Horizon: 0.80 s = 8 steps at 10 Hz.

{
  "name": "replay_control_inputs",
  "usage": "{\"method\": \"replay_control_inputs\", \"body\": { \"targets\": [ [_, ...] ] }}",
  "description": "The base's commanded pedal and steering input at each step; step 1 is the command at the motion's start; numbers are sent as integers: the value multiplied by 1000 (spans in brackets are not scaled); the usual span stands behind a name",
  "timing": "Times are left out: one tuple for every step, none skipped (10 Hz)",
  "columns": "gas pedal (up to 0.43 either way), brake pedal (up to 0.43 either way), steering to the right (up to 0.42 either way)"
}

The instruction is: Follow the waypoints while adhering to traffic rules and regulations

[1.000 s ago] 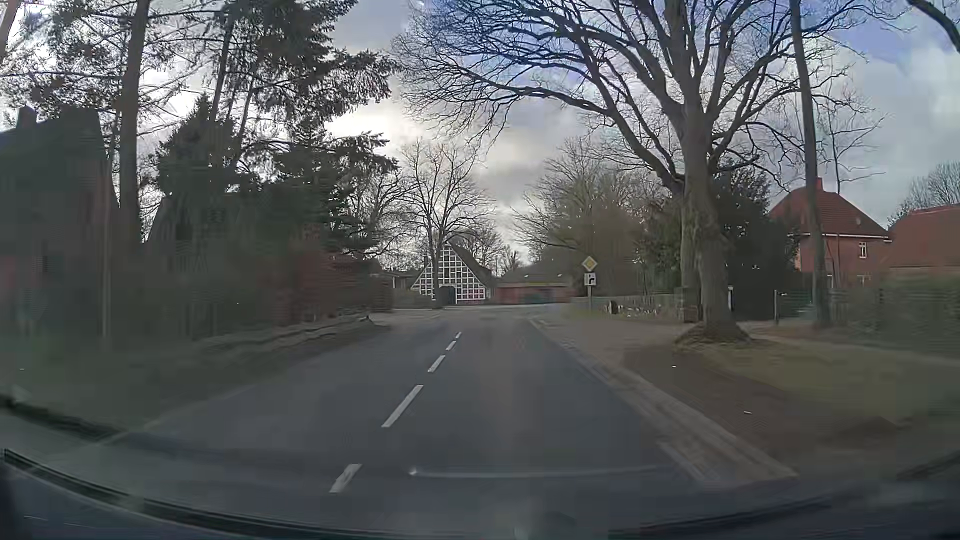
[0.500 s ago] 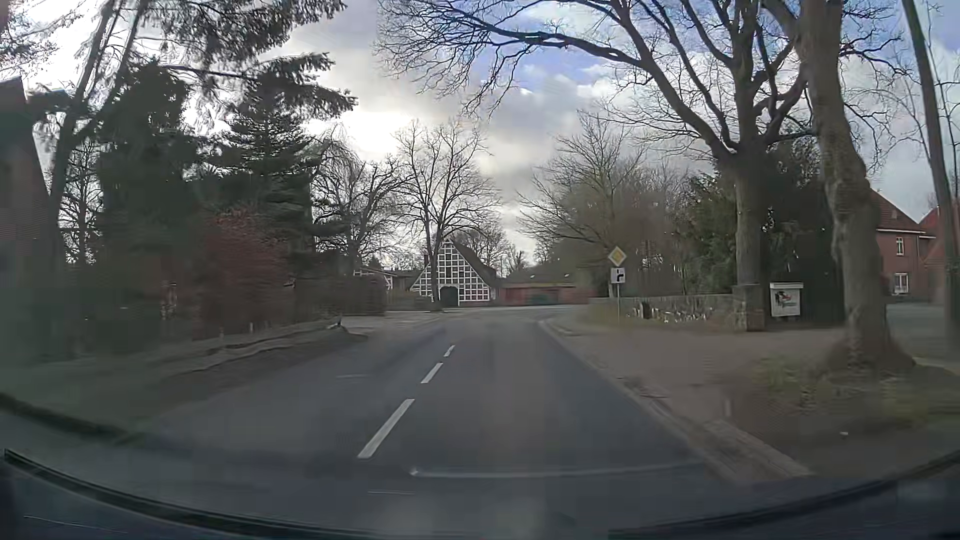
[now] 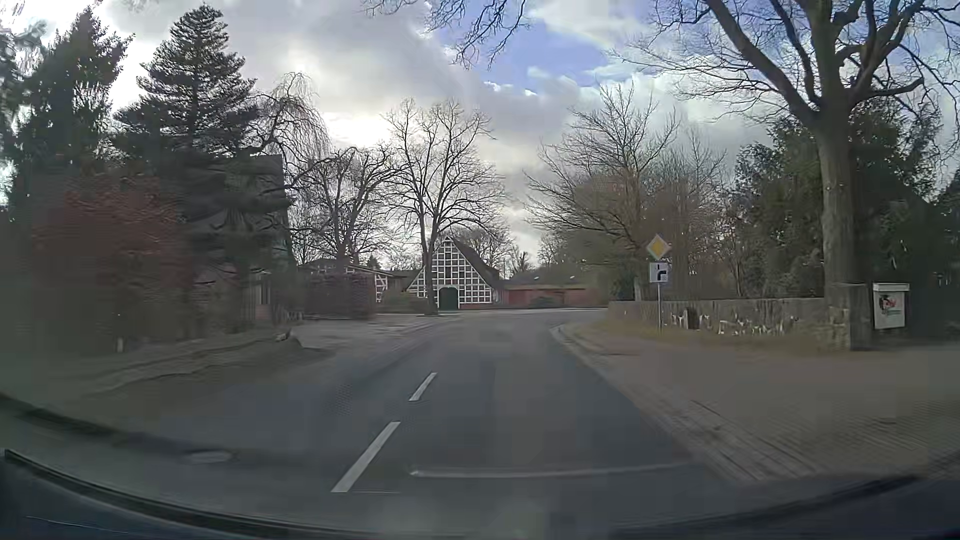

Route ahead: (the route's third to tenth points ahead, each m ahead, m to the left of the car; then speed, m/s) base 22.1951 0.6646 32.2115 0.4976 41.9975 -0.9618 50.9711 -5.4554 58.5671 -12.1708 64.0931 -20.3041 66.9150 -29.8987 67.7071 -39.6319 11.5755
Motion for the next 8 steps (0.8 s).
{"method": "replay_control_inputs", "body": {
  "targets": [
    [67,0,-4],
    [67,0,-7],
    [67,0,-6],
    [67,0,-5],
    [67,0,-3],
    [67,0,-1],
    [67,0,-1],
    [79,0,0]
  ]
}}
